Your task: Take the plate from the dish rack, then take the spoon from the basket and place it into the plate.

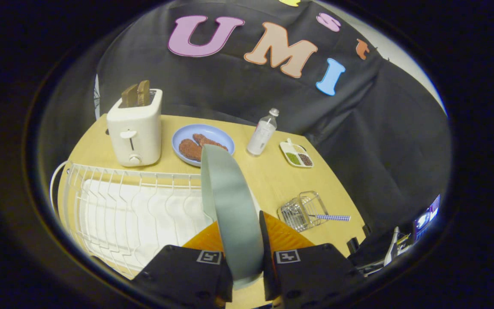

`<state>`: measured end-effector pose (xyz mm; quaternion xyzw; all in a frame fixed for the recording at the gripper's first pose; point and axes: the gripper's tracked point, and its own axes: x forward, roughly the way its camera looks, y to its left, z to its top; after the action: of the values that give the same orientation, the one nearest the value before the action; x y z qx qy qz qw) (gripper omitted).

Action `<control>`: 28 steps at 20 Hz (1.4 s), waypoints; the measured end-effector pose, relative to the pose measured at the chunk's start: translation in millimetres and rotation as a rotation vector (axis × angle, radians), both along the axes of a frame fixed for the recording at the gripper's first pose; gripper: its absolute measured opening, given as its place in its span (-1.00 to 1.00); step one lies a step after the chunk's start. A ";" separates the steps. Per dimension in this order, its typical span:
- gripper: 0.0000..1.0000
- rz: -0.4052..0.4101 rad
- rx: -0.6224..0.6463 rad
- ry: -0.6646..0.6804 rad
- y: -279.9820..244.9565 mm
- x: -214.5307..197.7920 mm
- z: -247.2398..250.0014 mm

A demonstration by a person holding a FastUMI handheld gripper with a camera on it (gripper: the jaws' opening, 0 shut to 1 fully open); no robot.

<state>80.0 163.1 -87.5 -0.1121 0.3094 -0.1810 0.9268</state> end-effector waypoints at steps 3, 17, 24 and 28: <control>-0.38 -0.009 -0.010 0.024 -3.8 -9.6 1.9; -0.38 -0.013 0.064 -0.043 -8.8 -20.4 34.4; -0.38 0.024 0.266 -0.241 -38.9 -64.1 103.2; -0.38 -0.059 0.327 -0.298 -105.2 -109.5 116.0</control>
<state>-29.5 57.8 28.4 0.0769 0.1973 -0.1702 0.9624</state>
